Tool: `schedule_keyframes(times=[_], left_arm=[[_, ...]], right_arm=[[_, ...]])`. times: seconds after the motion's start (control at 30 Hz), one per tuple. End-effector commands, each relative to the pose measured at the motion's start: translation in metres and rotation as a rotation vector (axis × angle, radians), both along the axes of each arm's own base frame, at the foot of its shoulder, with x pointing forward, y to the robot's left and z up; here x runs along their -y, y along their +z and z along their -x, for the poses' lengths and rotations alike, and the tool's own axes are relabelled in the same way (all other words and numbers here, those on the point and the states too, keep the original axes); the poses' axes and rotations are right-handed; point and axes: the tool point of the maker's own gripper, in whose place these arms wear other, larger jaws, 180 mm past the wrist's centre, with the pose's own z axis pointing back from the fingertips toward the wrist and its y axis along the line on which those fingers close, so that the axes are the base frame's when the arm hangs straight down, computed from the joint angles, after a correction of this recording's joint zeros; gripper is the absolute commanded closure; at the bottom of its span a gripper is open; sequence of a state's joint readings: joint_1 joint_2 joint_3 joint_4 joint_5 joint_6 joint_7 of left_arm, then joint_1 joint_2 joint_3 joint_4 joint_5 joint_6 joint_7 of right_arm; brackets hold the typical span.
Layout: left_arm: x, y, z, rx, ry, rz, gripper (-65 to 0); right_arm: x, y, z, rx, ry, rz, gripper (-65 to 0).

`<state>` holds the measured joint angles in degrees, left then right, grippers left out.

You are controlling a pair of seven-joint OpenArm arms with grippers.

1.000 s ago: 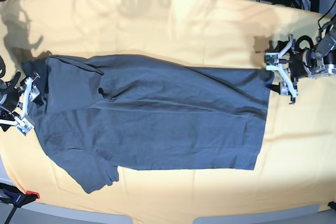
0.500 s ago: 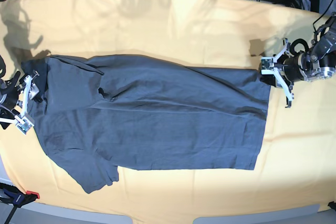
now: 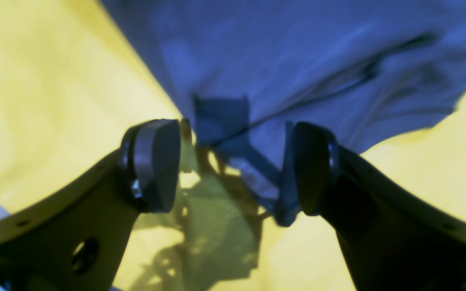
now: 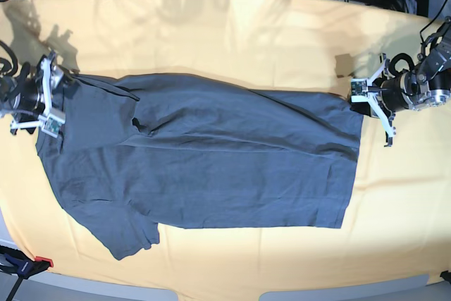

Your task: Fold the T-shirt properly

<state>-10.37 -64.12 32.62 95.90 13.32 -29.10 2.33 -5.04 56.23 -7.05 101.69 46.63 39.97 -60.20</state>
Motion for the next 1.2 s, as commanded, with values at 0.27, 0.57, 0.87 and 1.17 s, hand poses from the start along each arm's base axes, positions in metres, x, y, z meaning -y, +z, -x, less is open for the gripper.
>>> schedule_keyframes(times=[0.27, 0.57, 0.87, 1.17], left_arm=[[-0.006, 0.015, -0.010, 0.039, 0.005, -0.002, 0.0], [-0.007, 0.015, -0.009, 0.035, 0.005, -0.004, 0.0], [-0.007, 0.015, -0.009, 0.035, 0.005, -0.004, 0.0], [-0.015, 0.022, -0.012, 0.049, 0.007, -0.027, 0.0]], right_arm=[[0.045, -0.014, -0.003, 0.216, 0.027, 0.259, -44.8], [0.057, -0.017, -0.007, 0.347, 0.013, 0.353, -44.8], [0.072, -0.032, -0.011, 0.414, -0.044, 0.397, -36.6], [0.096, -0.016, -0.018, 0.447, -0.156, 0.489, 0.0]])
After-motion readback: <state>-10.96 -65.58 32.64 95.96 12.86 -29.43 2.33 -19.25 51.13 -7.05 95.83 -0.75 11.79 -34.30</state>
